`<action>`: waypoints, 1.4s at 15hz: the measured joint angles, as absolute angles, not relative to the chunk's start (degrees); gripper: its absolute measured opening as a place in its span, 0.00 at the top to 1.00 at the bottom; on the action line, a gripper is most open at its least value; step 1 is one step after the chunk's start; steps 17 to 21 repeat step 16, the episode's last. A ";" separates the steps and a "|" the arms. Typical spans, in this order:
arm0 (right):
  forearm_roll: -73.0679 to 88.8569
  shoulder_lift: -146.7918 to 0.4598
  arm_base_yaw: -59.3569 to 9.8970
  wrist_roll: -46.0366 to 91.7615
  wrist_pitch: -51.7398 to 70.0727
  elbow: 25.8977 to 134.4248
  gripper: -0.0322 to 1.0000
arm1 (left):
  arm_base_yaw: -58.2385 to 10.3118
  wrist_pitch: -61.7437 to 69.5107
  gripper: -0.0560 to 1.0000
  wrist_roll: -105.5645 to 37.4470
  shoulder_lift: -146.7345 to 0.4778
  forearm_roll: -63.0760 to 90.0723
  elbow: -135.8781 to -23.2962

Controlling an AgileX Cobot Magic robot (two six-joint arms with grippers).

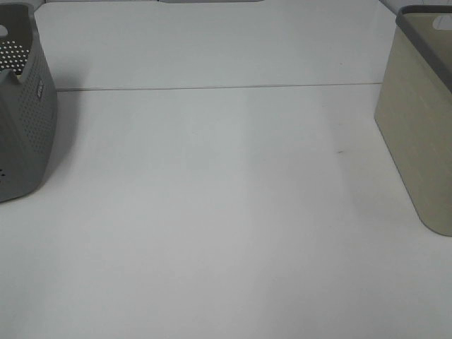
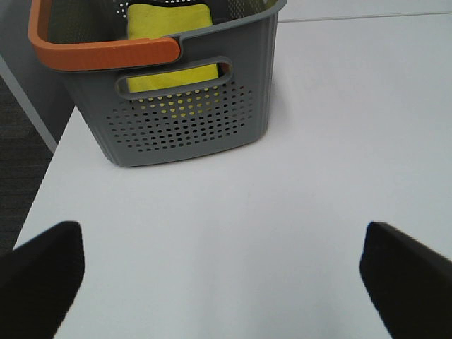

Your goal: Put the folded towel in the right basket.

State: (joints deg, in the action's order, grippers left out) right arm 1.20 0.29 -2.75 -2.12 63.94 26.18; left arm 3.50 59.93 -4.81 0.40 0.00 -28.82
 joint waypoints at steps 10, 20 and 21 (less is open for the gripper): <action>1.20 0.29 -2.75 -2.12 63.48 26.18 0.03 | 3.50 59.93 0.01 -4.81 0.40 0.00 -28.82; 1.20 0.29 -2.75 -2.12 63.43 26.18 0.03 | 3.50 59.93 0.01 -4.81 0.40 0.00 -28.82; 1.20 0.29 -2.75 -2.12 63.43 26.18 0.03 | 3.50 59.93 0.01 -4.81 0.40 0.00 -28.82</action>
